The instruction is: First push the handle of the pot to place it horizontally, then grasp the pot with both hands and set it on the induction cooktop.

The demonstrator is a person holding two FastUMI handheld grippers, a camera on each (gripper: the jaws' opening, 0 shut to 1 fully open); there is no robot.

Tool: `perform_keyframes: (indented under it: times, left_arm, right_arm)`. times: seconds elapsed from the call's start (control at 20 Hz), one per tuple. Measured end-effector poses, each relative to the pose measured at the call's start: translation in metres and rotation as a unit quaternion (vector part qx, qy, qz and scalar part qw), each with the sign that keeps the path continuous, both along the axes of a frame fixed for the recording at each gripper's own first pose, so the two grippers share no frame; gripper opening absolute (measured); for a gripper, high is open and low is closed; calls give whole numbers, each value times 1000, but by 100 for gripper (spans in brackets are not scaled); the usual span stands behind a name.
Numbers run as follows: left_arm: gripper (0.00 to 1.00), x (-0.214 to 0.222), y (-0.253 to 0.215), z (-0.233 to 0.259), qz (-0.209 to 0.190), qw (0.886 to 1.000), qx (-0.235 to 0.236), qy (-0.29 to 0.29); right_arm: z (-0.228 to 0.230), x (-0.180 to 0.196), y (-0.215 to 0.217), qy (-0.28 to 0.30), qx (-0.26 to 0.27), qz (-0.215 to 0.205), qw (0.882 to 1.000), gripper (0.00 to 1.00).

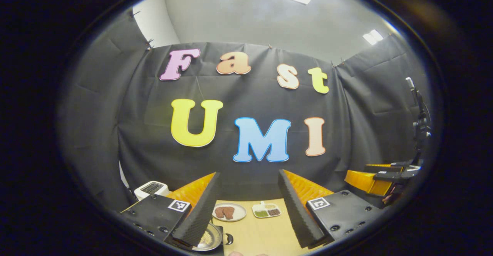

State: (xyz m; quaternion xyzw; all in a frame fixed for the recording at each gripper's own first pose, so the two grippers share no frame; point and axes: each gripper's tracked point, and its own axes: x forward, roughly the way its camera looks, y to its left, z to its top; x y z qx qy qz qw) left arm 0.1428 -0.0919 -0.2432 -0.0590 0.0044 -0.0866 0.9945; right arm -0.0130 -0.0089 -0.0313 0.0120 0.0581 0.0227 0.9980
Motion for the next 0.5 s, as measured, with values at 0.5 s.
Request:
perform_keyframes:
  times: [0.5]
  left_arm:
    - [99, -2, 17, -10, -5, 1000, 15, 11]
  right_arm:
    - [4, 2, 16, -9, -1, -18, 1000, 94]
